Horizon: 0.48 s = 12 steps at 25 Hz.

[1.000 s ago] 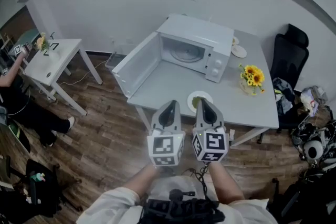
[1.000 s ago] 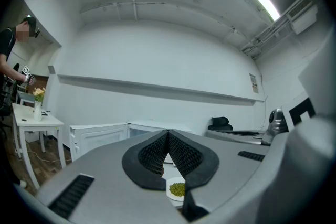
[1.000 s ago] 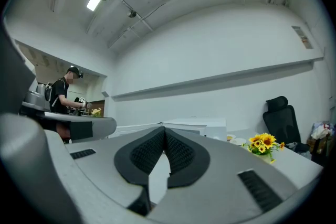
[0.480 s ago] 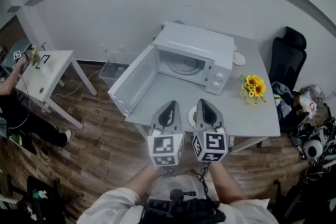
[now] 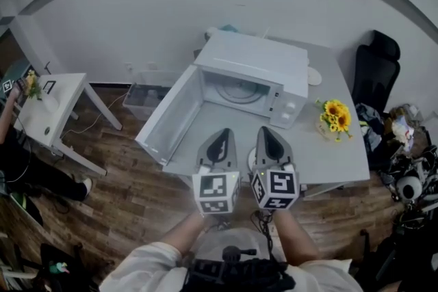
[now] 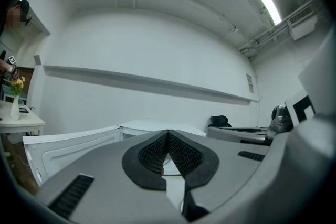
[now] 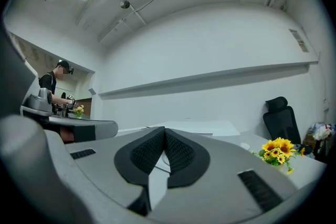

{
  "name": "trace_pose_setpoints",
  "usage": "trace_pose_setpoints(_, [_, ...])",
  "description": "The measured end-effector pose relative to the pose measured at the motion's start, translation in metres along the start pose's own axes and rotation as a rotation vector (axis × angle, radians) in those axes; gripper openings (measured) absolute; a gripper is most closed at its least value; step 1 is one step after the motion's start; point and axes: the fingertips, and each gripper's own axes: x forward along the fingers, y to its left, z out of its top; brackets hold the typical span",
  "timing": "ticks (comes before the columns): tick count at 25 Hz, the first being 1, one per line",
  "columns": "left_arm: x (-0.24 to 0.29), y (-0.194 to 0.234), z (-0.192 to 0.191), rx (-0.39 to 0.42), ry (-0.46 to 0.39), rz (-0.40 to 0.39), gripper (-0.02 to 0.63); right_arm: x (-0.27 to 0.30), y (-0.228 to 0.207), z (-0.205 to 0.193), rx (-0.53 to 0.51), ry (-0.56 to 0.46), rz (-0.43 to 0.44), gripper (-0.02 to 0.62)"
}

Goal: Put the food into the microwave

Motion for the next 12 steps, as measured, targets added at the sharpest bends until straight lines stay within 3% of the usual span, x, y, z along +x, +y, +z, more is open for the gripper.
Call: trace_pose_setpoints(12, [0.030,-0.009,-0.024,-0.014,0.066,0.002,0.009,0.020,-0.021,-0.024,0.013,0.053,0.002,0.021])
